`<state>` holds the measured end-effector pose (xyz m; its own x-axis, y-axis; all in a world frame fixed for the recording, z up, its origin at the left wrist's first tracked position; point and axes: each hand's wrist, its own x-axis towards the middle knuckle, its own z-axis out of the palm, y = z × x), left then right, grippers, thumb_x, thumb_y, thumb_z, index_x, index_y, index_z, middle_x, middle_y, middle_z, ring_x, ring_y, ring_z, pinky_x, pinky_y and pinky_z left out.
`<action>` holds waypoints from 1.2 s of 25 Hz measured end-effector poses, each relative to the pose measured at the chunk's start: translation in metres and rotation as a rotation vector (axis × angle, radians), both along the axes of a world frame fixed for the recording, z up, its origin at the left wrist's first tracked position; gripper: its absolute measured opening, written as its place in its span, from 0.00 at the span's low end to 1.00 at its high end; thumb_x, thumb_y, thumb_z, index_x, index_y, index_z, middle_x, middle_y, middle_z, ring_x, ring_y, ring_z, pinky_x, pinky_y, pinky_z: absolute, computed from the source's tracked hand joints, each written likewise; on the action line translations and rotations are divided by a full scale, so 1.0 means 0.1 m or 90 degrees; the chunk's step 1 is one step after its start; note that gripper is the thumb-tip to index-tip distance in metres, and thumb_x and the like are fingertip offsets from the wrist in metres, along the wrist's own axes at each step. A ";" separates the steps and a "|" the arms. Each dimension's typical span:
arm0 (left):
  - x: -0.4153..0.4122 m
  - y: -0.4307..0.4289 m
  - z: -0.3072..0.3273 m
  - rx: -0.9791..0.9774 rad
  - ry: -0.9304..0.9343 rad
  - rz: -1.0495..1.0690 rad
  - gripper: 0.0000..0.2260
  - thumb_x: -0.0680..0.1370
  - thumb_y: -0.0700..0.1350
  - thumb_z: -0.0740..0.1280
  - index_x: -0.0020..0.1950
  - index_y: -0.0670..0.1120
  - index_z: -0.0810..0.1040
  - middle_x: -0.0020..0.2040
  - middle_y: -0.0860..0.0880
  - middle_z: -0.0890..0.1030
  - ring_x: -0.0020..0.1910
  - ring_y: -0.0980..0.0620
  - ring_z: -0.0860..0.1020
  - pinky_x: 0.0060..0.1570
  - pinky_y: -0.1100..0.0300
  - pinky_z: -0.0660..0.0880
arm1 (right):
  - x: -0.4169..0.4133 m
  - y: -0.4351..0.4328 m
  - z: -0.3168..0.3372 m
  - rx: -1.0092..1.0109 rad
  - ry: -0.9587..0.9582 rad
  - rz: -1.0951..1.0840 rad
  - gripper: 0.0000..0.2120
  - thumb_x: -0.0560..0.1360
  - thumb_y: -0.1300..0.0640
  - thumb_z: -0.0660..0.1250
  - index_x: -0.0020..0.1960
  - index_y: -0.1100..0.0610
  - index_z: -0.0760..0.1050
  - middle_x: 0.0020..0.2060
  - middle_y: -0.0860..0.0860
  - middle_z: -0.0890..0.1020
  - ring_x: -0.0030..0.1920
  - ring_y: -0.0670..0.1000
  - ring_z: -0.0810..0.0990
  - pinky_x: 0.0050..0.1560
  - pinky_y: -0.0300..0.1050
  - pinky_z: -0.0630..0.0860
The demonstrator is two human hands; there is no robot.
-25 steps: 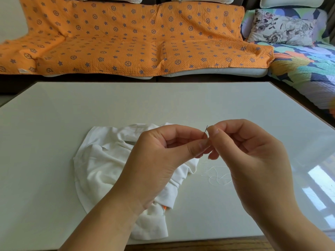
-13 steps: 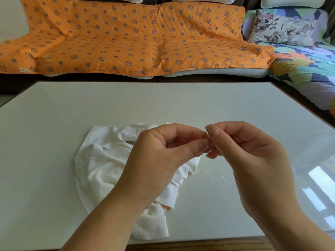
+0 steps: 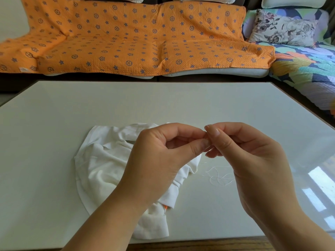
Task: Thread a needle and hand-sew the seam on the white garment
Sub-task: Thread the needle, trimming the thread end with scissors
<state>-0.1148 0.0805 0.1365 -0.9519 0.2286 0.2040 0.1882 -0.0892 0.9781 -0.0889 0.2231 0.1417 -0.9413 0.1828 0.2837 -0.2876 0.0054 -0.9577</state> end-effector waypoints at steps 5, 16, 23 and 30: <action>-0.01 -0.04 0.00 -0.031 0.027 0.007 0.13 0.66 0.52 0.79 0.48 0.52 0.84 0.44 0.50 0.86 0.47 0.52 0.85 0.51 0.56 0.80 | 0.00 0.01 0.00 0.011 -0.013 0.015 0.05 0.69 0.51 0.70 0.38 0.50 0.83 0.32 0.49 0.84 0.34 0.45 0.81 0.37 0.33 0.75; -0.01 -0.11 0.05 -0.214 0.344 0.154 0.16 0.74 0.43 0.72 0.59 0.57 0.76 0.45 0.62 0.85 0.50 0.63 0.81 0.52 0.76 0.70 | -0.03 0.03 -0.01 0.064 -0.095 0.084 0.12 0.68 0.47 0.68 0.40 0.55 0.83 0.36 0.52 0.86 0.39 0.50 0.85 0.42 0.41 0.79; -0.07 -0.10 -0.04 -0.340 0.422 0.219 0.16 0.75 0.47 0.68 0.63 0.53 0.77 0.42 0.60 0.81 0.40 0.54 0.74 0.46 0.72 0.71 | -0.06 0.04 -0.04 -0.027 -0.179 0.142 0.12 0.68 0.52 0.69 0.41 0.61 0.81 0.38 0.58 0.85 0.41 0.56 0.85 0.44 0.46 0.79; -0.08 -0.12 -0.04 -0.174 0.188 0.121 0.18 0.75 0.44 0.70 0.61 0.61 0.73 0.44 0.62 0.83 0.40 0.58 0.76 0.46 0.72 0.72 | -0.12 0.07 0.01 -0.170 -0.240 0.194 0.06 0.66 0.58 0.69 0.37 0.61 0.80 0.35 0.59 0.82 0.36 0.57 0.84 0.38 0.43 0.81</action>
